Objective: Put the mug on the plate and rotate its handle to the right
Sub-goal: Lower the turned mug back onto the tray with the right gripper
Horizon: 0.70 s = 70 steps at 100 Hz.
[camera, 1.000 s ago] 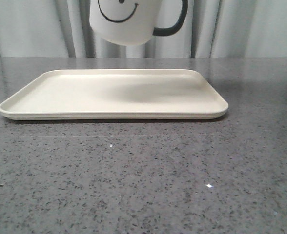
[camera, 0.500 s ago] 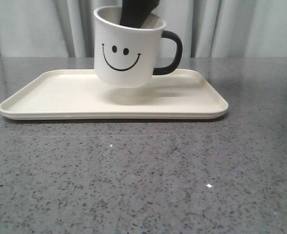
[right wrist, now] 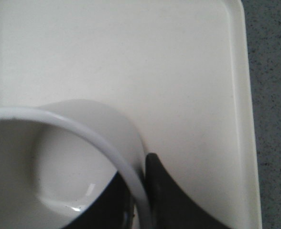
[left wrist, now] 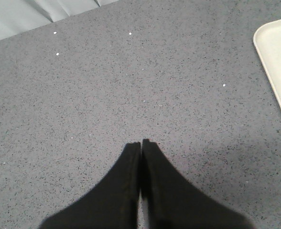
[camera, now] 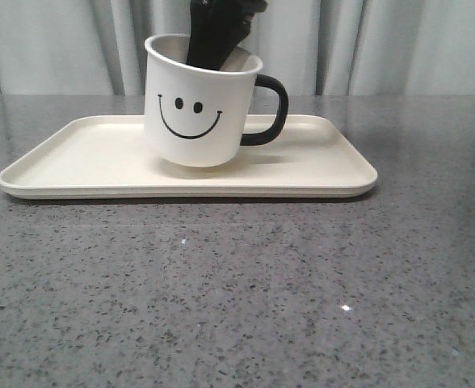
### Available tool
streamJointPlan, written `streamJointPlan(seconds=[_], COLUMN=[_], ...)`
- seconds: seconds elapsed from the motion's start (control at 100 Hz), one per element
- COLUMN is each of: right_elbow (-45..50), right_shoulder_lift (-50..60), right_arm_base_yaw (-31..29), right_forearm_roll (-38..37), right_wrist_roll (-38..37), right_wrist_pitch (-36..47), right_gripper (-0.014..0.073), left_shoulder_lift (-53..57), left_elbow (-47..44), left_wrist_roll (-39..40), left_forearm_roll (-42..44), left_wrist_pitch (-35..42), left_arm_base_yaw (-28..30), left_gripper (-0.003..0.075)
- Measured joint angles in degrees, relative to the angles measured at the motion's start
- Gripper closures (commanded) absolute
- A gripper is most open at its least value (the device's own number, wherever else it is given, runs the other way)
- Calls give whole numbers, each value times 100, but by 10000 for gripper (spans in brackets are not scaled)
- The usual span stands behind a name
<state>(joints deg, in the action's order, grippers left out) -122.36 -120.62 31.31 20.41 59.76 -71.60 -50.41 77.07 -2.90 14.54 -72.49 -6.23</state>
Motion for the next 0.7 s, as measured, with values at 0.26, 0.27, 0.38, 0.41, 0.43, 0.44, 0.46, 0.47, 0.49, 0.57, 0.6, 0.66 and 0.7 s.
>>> streamJointPlan(seconds=[0.26,0.27,0.38,0.41,0.43,0.44,0.46,0.47,0.49,0.57,0.6,0.66,0.7], right_elbow=[0,0,0,0,0,0,0,0,0,0,0,0,0], right_shoulder_lift=[-108,-108,-112,-112,-112,-112,-112,-112,-112,-121,-121,-121,-121], right_arm_base_yaw=[0,0,0,0,0,0,0,0,0,0,0,0,0], right_forearm_roll=[83,86,125,125,127,127,127,127,127,127,127,127,127], right_wrist_roll=[14,14,14,14,14,14,14,14,14,14,14,14,14], right_wrist_pitch=[14,14,14,14,14,14,14,14,14,14,14,14,14], right_gripper=[705,705,705,705,705,705,705,705,705,705,705,699,694], left_shoulder_lift=[0,0,0,0,0,0,0,0,0,0,0,0,0], left_elbow=[0,0,0,0,0,0,0,0,0,0,0,0,0], left_wrist_roll=[0,0,0,0,0,0,0,0,0,0,0,0,0], left_forearm_roll=[-12,-23,-50,-50,-60,-60,-60,-60,-60,-60,-60,-60,-60], left_wrist_pitch=[0,0,0,0,0,0,0,0,0,0,0,0,0], left_arm_base_yaw=[0,0,0,0,0,0,0,0,0,0,0,0,0], left_gripper=[740,740,740,740,740,740,740,740,740,740,740,740,740])
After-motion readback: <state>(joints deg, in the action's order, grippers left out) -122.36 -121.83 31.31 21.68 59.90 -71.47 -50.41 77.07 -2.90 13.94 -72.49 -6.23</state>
